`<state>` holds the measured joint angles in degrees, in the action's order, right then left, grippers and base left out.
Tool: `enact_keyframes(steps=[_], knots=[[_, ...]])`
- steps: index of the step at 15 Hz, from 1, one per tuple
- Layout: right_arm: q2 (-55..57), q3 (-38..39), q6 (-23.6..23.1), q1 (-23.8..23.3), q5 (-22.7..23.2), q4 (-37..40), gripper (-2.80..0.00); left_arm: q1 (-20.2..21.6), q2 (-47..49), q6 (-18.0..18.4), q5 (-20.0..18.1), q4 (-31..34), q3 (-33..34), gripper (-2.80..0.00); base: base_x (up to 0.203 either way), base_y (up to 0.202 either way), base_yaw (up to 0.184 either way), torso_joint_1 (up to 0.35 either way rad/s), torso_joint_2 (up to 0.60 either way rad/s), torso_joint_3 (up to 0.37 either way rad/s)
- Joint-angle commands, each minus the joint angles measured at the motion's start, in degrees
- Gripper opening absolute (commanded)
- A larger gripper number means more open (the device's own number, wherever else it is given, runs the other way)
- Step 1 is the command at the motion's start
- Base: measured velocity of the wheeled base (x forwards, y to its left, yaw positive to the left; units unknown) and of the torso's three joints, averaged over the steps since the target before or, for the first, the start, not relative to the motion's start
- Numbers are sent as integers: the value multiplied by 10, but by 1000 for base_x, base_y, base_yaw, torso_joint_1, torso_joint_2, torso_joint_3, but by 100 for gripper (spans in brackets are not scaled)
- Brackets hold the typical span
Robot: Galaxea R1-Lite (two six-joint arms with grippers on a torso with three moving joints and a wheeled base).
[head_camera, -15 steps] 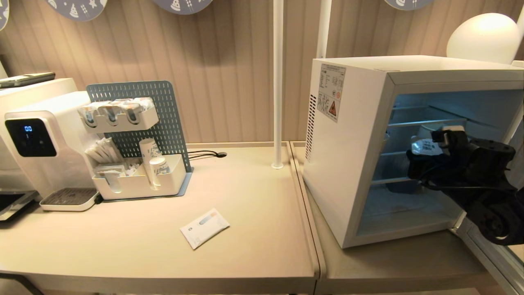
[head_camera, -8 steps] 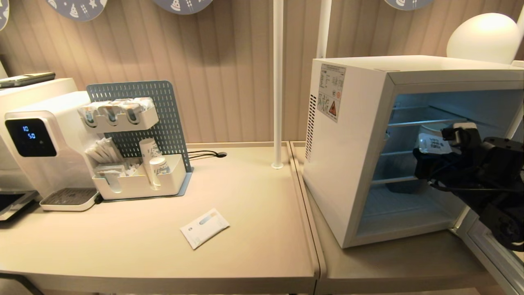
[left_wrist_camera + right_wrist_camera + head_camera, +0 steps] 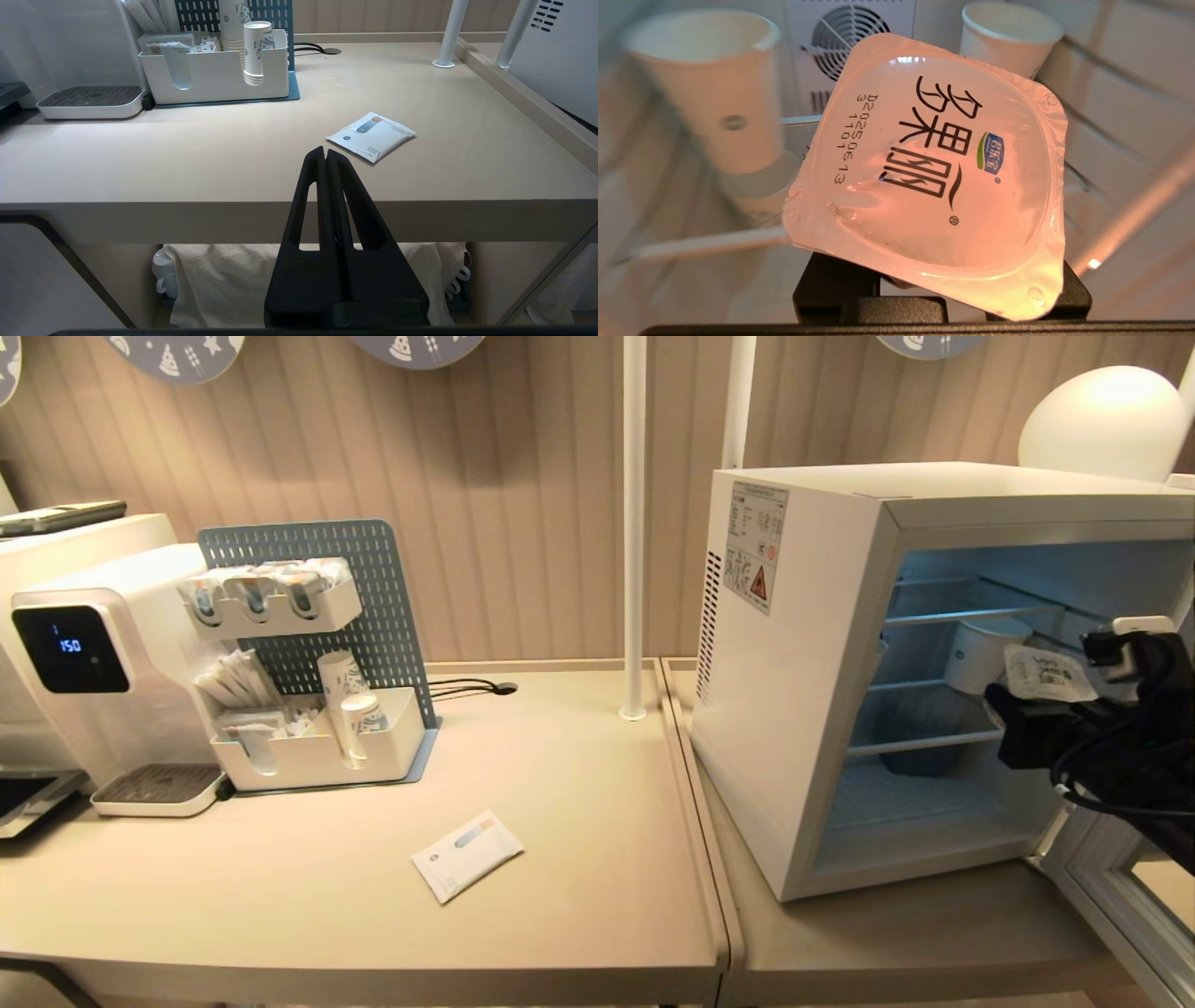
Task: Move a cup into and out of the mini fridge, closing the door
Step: Take the yoghurt out of the freezer, then place the yoghurt on the table
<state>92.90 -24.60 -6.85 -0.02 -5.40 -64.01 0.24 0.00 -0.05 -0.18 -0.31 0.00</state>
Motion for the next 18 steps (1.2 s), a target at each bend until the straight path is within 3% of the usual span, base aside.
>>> enact_keyframes(steps=[1, 3, 4, 5, 7, 8, 9, 11, 14, 16, 18], knots=[[-107, 12, 1, 11, -6, 35, -280, 0, 0, 0, 0, 0, 1, -280, 0, 0, 0, 0, 0, 0], [-204, 14, 2, 37, -48, 109, -280, 0, 0, 0, 0, 0, 1, -280, 0, 0, 0, 0, 0, 0], [-255, 10, 2, 64, -95, 153, -280, 0, 0, 0, 0, 0, 1, -280, 0, 0, 0, 0, 0, 0], [-303, 2, 2, 101, -172, 199, -280, 0, 0, -1, 0, 0, 1, -280, 0, 0, 0, 0, 0, 0], [-385, -17, -1, 181, -369, 278, -280, 0, 0, -1, 0, 0, 1, -280, 0, 0, 0, 0, 0, 0], [-422, -26, -2, 200, -433, 314, -280, 0, 0, -1, 0, 0, 1, -280, 0, 0, 0, 0, 0, 0], [-453, -30, -2, 199, -461, 345, -280, 0, 0, -1, 0, 0, 1, -280, 0, 0, 0, 0, 0, 0], [-498, -31, -3, 132, -476, 394, -280, 0, 0, -1, 0, 0, 0, -280, 0, 0, 0, 0, 0, 0], [-605, -21, -9, 24, -463, 456, -280, 0, 0, -1, 0, 0, 1, -280, 0, 0, 0, 0, 0, 0], [-695, 5, -13, -23, -422, 499, -280, 0, 0, -1, 0, 0, 1, -280, 0, 0, 0, 0, 0, 0], [-760, 52, -8, -41, -356, 539, -280, 0, 0, -1, 0, -1, 1, -280, 0, 0, 0, 0, 0, 0]])
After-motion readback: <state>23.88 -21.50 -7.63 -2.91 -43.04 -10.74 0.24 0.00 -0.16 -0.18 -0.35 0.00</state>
